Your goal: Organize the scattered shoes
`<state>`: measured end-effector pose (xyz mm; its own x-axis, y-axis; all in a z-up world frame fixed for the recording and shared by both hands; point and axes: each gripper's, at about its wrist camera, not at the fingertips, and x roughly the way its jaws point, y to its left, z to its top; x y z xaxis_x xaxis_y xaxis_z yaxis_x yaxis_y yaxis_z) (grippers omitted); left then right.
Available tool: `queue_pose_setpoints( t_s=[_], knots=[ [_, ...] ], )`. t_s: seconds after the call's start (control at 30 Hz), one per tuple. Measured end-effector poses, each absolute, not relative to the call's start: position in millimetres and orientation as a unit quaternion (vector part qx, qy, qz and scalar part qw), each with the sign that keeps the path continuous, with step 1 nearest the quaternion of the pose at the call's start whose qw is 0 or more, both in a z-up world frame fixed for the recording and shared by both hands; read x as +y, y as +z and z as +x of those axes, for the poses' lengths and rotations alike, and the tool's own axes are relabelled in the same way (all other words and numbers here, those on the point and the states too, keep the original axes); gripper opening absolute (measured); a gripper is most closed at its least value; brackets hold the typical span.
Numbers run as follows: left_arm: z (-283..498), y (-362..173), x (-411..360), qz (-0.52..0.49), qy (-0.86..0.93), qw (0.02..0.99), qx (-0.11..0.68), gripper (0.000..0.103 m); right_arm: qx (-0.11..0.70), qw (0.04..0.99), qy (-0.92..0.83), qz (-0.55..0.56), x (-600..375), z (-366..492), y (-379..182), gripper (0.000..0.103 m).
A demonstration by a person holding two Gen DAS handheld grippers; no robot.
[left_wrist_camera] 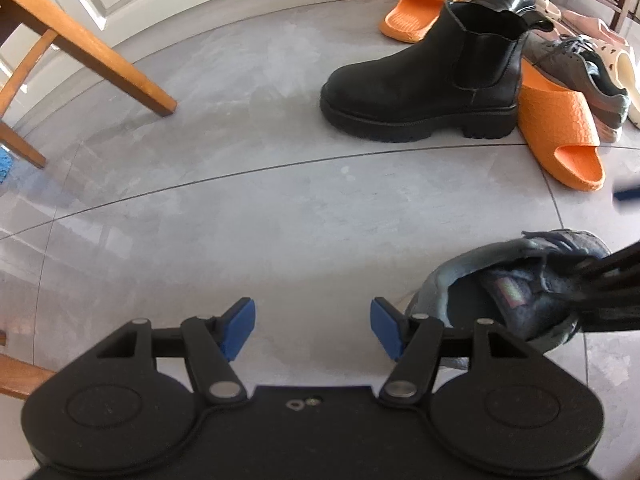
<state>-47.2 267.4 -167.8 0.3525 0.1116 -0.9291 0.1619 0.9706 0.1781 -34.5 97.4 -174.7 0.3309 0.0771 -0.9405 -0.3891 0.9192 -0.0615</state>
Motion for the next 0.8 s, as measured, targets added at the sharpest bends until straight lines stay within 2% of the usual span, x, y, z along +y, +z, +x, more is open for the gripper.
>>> queue_pose_setpoints(
  t_s=[0.03, 0.13, 0.2, 0.37, 0.5, 0.53, 0.57, 0.6, 0.67, 0.73, 0.8],
  knots=[
    [-48, -168, 268, 0.119, -0.014, 0.813, 0.570, 0.064, 0.529, 0.806, 0.203, -0.170, 99, -34, -165, 0.090],
    [-49, -169, 270, 0.115, -0.009, 0.811, 0.573, 0.064, 0.366, 0.801, 0.394, -0.264, 103, -37, -143, 0.090],
    [-50, -170, 271, 0.113, -0.006, 0.810, 0.575, 0.064, 0.249, 0.748, 0.489, -0.373, 116, -39, -154, 0.090],
    [-54, -173, 275, 0.108, 0.001, 0.805, 0.583, 0.064, 0.207, 0.573, 0.620, -0.493, 141, -46, -199, 0.089],
    [-54, -177, 280, 0.099, 0.009, 0.800, 0.591, 0.064, 0.159, 0.491, 0.664, -0.541, 161, -60, -226, 0.088],
    [-54, -178, 281, 0.096, 0.011, 0.799, 0.593, 0.064, 0.155, 0.473, 0.671, -0.550, 165, -63, -233, 0.077],
    [-55, -179, 282, 0.094, 0.012, 0.799, 0.594, 0.064, 0.157, 0.451, 0.678, -0.559, 173, -65, -241, 0.050],
    [-56, -179, 284, 0.092, 0.013, 0.798, 0.595, 0.064, 0.165, 0.439, 0.680, -0.563, 178, -65, -246, 0.029],
    [-58, -179, 285, 0.091, 0.015, 0.798, 0.596, 0.064, 0.197, 0.447, 0.687, -0.537, 188, -57, -250, 0.023],
    [-60, -178, 286, 0.091, 0.015, 0.799, 0.594, 0.064, 0.248, 0.472, 0.682, -0.501, 194, -44, -249, 0.021],
    [-61, -176, 287, 0.089, 0.015, 0.801, 0.591, 0.064, 0.329, 0.552, 0.637, -0.426, 190, -22, -248, 0.021]
  ],
)
